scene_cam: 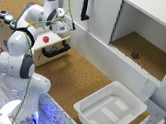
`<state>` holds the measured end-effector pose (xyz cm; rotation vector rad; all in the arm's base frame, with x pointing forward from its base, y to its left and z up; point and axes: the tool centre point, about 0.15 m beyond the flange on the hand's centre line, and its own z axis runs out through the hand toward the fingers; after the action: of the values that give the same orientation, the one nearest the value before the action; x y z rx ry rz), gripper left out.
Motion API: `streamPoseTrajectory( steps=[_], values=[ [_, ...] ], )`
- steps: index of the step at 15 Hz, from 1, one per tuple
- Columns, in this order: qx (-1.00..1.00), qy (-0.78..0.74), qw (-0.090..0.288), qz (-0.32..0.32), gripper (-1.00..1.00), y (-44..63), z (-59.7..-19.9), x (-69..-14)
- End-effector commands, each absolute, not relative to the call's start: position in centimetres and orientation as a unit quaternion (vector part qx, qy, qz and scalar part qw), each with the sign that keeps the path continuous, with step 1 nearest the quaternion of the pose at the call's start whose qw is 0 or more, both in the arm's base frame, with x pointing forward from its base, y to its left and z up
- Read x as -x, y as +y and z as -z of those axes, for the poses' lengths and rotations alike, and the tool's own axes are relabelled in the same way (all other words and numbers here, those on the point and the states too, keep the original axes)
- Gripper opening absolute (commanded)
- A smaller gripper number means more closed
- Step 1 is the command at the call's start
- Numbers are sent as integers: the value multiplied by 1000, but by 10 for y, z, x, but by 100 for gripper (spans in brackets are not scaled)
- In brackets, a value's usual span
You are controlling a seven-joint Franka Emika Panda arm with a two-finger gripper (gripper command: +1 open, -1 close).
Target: Place the pink object on top of the drawer
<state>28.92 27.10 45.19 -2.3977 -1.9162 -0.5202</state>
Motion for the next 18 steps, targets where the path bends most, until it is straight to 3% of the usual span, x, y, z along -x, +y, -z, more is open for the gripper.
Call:
streamPoseTrajectory(
  steps=[1, 8, 13, 18],
  values=[
    [730, -677, 48, 83, 100, 322, -423, -325],
    [695, -714, 80, 26, 100, 335, -358, -342],
    [713, -698, 64, 35, 100, 328, -347, -361],
    [718, -694, 61, 6, 100, 323, -321, -368]
  ],
)
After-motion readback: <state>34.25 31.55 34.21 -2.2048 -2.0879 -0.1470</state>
